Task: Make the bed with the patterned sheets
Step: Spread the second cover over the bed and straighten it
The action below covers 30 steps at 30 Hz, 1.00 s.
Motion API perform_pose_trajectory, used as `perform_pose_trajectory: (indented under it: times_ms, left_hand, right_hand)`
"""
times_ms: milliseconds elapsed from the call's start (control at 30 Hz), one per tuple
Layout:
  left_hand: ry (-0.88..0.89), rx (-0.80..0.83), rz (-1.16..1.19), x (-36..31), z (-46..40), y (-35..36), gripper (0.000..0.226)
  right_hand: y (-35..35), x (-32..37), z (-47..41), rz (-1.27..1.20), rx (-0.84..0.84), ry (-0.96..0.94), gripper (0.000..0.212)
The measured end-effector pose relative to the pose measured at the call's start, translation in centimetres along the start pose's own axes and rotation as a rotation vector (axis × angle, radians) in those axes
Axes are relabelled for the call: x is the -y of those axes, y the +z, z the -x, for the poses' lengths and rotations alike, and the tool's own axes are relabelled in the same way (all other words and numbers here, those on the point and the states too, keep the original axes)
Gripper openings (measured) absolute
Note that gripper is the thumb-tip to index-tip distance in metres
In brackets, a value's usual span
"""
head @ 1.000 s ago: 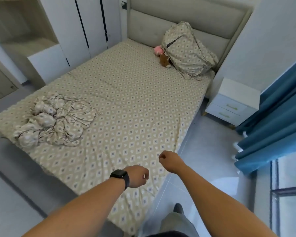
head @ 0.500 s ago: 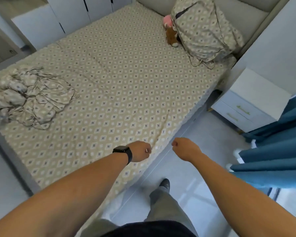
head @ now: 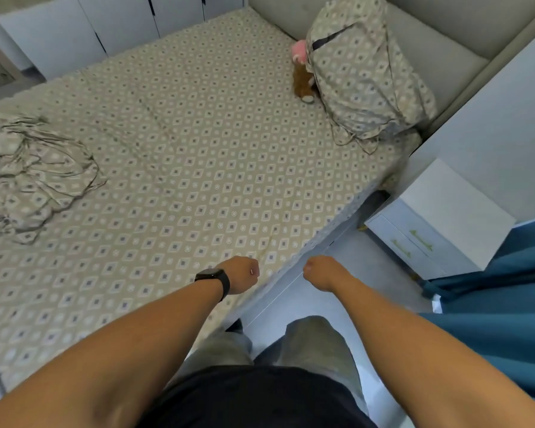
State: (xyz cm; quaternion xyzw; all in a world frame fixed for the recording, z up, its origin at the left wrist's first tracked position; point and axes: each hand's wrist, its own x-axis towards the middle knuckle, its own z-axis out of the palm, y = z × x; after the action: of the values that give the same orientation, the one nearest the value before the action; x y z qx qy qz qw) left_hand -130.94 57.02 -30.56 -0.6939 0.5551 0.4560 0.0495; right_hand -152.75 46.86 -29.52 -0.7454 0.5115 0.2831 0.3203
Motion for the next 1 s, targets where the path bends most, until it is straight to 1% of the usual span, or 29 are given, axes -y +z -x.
perform_pose_trajectory:
  times_ms: [67,167,233,267,333,433,500,533,567,633,700,767,800,833,900,933,1000]
  left_hand:
    - [-0.022,-0.011,0.033,-1.5,-1.9,-0.7,0.023]
    - [-0.061,-0.013,0.075,-3.8,-4.7,-1.3,0.022]
    - [-0.119,-0.014,0.120,-5.3,-7.3,-1.5,0.023]
    - [-0.141,-0.007,0.113,-5.4,-7.1,-1.8,0.025]
    - [-0.251,-0.075,0.197,-6.4,-9.9,-1.4,0.025]
    - [-0.439,-0.185,0.400,-7.8,-12.5,0.9,0.017]
    - [-0.516,-0.193,0.480,-8.3,-15.6,3.5,0.011]
    - [-0.524,-0.192,0.480,-8.6,-15.9,4.1,0.010]
    - [-0.554,-0.180,0.471,-8.7,-16.9,5.4,0.009]
    - [-0.593,-0.194,0.458,-7.9,-20.4,8.7,0.011]
    - [-0.623,-0.204,0.438,-6.7,-24.2,11.8,0.012]
    - [-0.587,-0.206,0.373,-5.7,-27.6,13.7,0.014]
    - [-0.555,-0.209,0.339,-5.1,-30.1,15.0,0.017]
    - [-0.517,-0.211,0.309,-4.7,-32.3,16.0,0.021]
    - [-0.453,-0.249,0.274,-4.3,-36.6,17.8,0.029]
    - [-0.447,-0.275,0.256,-4.2,-37.5,17.8,0.029]
    - [-0.449,-0.312,0.251,-4.0,-39.3,18.7,0.024]
  right_hand:
    - [-2.1,-1.6,-1.2,0.006,-0.016,-0.019,0.020]
    - [-5.3,-3.5,-3.2,0.077,-0.010,-0.058,0.022]
    - [-7.3,-4.6,-5.6,0.137,-0.038,-0.125,0.022]
    - [-7.4,-4.5,-5.6,0.140,-0.069,-0.144,0.021]
    - [-9.2,-6.0,-8.6,0.240,-0.067,-0.243,0.018]
    - [-10.4,-8.2,-12.6,0.376,0.000,-0.345,0.016]
    - [-10.4,-9.5,-17.2,0.465,0.025,-0.400,0.017]
    - [-10.3,-9.9,-18.3,0.481,0.015,-0.418,0.017]
    - [-9.6,-10.5,-20.2,0.522,0.040,-0.433,0.016]
    - [-7.2,-11.2,-25.2,0.585,0.096,-0.481,0.014]
    - [-4.3,-12.1,-30.1,0.658,0.106,-0.538,0.016]
    - [-2.4,-13.3,-33.6,0.744,0.059,-0.607,0.013]
    - [-1.2,-14.4,-36.0,0.783,0.003,-0.634,0.011]
    - [-0.2,-15.6,-37.8,0.810,-0.067,-0.631,0.014]
    - [1.0,-18.2,-41.3,0.825,-0.177,-0.630,0.027]
    - [0.8,-18.9,-42.2,0.795,-0.206,-0.659,0.032]
    - [0.7,-20.1,-44.3,0.729,-0.253,-0.803,0.037]
